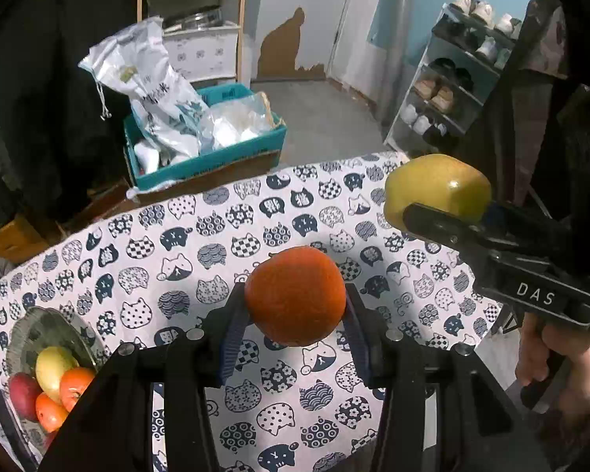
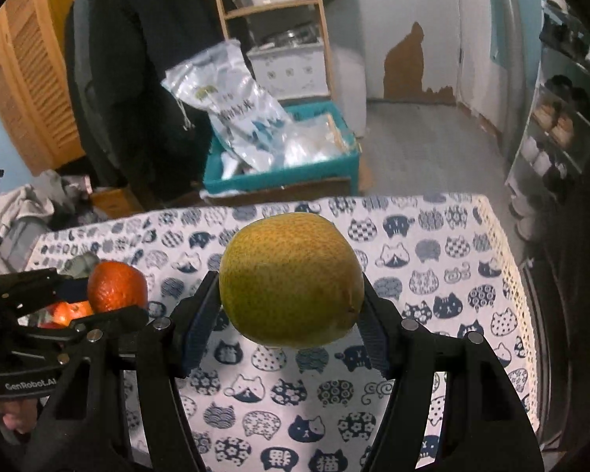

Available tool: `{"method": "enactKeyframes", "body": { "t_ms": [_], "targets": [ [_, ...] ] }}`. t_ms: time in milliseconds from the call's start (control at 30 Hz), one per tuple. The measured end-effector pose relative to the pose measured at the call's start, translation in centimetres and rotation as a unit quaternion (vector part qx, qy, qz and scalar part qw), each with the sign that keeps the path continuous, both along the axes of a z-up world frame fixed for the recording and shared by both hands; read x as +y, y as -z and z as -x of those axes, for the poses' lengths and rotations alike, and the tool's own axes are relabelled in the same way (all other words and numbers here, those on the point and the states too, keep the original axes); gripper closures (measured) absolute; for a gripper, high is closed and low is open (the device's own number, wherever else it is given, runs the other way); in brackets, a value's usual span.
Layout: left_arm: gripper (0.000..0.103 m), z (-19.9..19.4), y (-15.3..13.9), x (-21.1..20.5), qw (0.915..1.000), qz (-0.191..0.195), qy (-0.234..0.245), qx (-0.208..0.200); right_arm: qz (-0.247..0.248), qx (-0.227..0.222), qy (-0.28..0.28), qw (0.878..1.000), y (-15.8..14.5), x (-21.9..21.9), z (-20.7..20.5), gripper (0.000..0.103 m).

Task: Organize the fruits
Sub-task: 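Lift and carry the pear toward the glass bowl with the right tool while the left tool carries the tangerine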

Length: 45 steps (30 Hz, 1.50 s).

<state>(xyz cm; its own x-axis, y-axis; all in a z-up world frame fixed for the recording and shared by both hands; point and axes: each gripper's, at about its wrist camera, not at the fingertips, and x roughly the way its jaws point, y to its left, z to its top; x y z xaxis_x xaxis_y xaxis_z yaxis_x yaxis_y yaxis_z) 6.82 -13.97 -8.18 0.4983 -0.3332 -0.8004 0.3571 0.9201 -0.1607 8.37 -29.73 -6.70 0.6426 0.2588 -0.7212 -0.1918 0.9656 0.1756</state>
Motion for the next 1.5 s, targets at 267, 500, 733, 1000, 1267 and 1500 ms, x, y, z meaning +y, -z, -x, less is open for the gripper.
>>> {"method": "enactKeyframes", "body": {
  "t_ms": [267,500,733,1000,1267,1500],
  "targets": [
    [0.055,1.1,-2.1,1.4,0.9996,0.019,-0.003,-0.019,-0.009,-0.026,-0.020,0.999,-2.7,1.6,0.8,0.037],
    [0.055,2.0,-3.4,3.7,0.9990,0.024,-0.018,-0.034,-0.012,-0.041,-0.034,0.999,-4.1,3.5,1.0,0.037],
    [0.055,3.0,-4.8,6.6,0.9974,0.029,-0.038,-0.054,-0.014,-0.052,-0.057,0.997,-5.3,6.1,1.2,0.037],
    [0.055,3.7,-5.1,9.9,0.9956,0.039,-0.062,-0.059,-0.015,-0.059,-0.087,0.994,-6.3,9.7,1.2,0.037],
    [0.055,4.2,-4.9,14.0,0.9925,0.045,-0.099,-0.057,-0.013,-0.058,-0.120,0.991,-6.6,13.6,0.9,0.037],
    [0.055,4.7,-4.3,17.8,0.9882,0.051,-0.135,-0.051,-0.014,-0.050,-0.149,0.987,-6.5,17.6,0.5,0.037]
  ]
}}
